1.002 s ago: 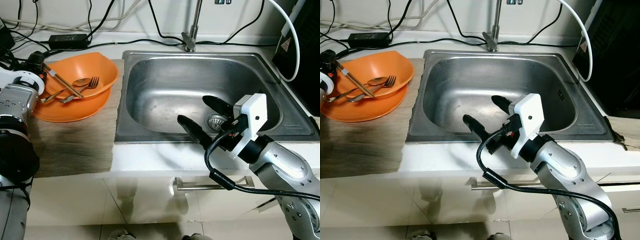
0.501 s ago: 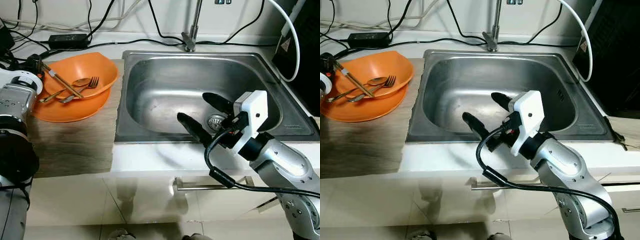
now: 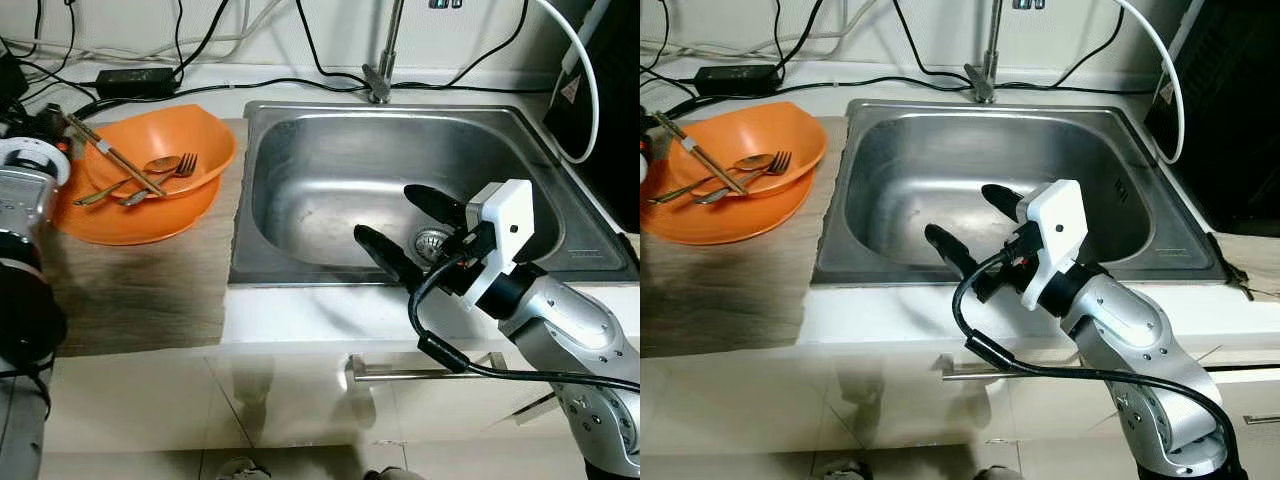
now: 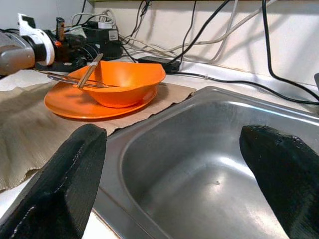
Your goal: Kitchen organization
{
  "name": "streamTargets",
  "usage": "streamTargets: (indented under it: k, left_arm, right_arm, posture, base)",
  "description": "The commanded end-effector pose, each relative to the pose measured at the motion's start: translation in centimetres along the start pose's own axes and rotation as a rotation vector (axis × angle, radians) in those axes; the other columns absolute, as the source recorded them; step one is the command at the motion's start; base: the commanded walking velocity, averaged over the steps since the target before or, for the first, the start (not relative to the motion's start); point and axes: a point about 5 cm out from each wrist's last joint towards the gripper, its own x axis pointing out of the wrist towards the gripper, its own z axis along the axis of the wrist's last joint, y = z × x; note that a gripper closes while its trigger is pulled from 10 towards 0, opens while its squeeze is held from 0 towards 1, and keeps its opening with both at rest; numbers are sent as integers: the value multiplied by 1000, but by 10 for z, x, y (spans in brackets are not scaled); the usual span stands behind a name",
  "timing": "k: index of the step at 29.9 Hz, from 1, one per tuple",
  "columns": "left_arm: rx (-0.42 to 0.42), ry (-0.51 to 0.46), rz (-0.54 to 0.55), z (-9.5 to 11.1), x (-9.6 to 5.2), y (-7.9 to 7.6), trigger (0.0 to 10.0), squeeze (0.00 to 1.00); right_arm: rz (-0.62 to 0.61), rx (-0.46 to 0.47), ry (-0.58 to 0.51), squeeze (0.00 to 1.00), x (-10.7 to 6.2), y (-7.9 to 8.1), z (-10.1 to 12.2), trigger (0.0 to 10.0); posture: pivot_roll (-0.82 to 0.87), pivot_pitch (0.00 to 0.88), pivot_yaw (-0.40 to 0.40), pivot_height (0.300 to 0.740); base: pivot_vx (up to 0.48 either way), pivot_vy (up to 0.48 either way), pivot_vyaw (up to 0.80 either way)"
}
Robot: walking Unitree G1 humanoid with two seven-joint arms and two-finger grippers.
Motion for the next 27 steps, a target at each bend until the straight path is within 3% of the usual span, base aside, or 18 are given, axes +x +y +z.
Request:
streamTargets:
  k: [1, 3, 8, 10, 11, 14, 16, 18, 20, 21, 24, 27]
  left_arm:
    - [-8, -25, -33, 10, 1, -9, 0, 0]
    - [-1, -26, -34, 11, 1, -8, 0, 0]
    - [195, 21, -82, 13, 2, -17, 0, 0]
    - [328, 37, -124, 13, 4, -25, 0, 0]
    - [546, 55, -138, 15, 5, -31, 10000, 0]
    - [985, 81, -135, 20, 6, -41, 10000, 0]
    - [1188, 53, -91, 32, 5, -44, 10000, 0]
    - [1311, 10, -55, 44, 2, -48, 10000, 0]
    - [1371, -41, -60, 59, 0, -58, 10000, 0]
    - [1379, -51, -87, 65, -1, -64, 10000, 0]
    - [1380, -53, -118, 68, -2, -71, 10000, 0]
    - [1421, 11, -232, 58, -4, -72, 10000, 0]
  right_arm:
    - [-2, -16, -8, 0, 0, -3, 2, 10000]
    - [-1, -16, -8, 0, 0, -3, 2, 10000]
    - [13, -18, -9, 0, 3, -4, 2, 10000]
    - [14, -19, -10, 0, 5, -5, 2, 10000]
    - [-21, -41, -18, 0, 8, -8, 4, 10000]
    - [-88, -69, -50, 0, 17, -15, 10, 10000]
    - [-125, -72, -69, 0, 25, -22, 17, 10000]
    - [-147, -69, -80, 0, 34, -27, 22, 10000]
    - [-188, -51, -77, 0, 51, -36, 27, 10000]
    - [-207, -42, -75, 1000, 63, -42, 30, 10000]
    - [-219, -36, -72, 1000, 76, -47, 33, 10000]
    - [-235, -16, -68, 1000, 113, -53, 43, 10000]
  posture:
    - [-141, 36, -9, 740]
    - [-140, 35, -10, 740]
    - [-128, 28, -25, 740]
    - [-122, 27, -22, 740]
    - [-116, 28, -13, 740]
    - [-105, 22, -7, 740]
    - [-95, 17, -10, 740]
    - [-80, 12, -15, 740]
    - [-63, 9, -16, 740]
    - [-49, 7, -14, 740]
    - [-44, 6, -15, 740]
    - [7, 4, -32, 740]
  base:
    - [0, 0, 0]
    - [0, 0, 0]
    - [0, 0, 0]
    - [0, 0, 0]
    - [0, 0, 0]
    - [0, 0, 0]
    - [0, 0, 0]
    - [0, 0, 0]
    - [0, 0, 0]
    - [0, 0, 0]
    - [0, 0, 0]
    - [0, 0, 0]
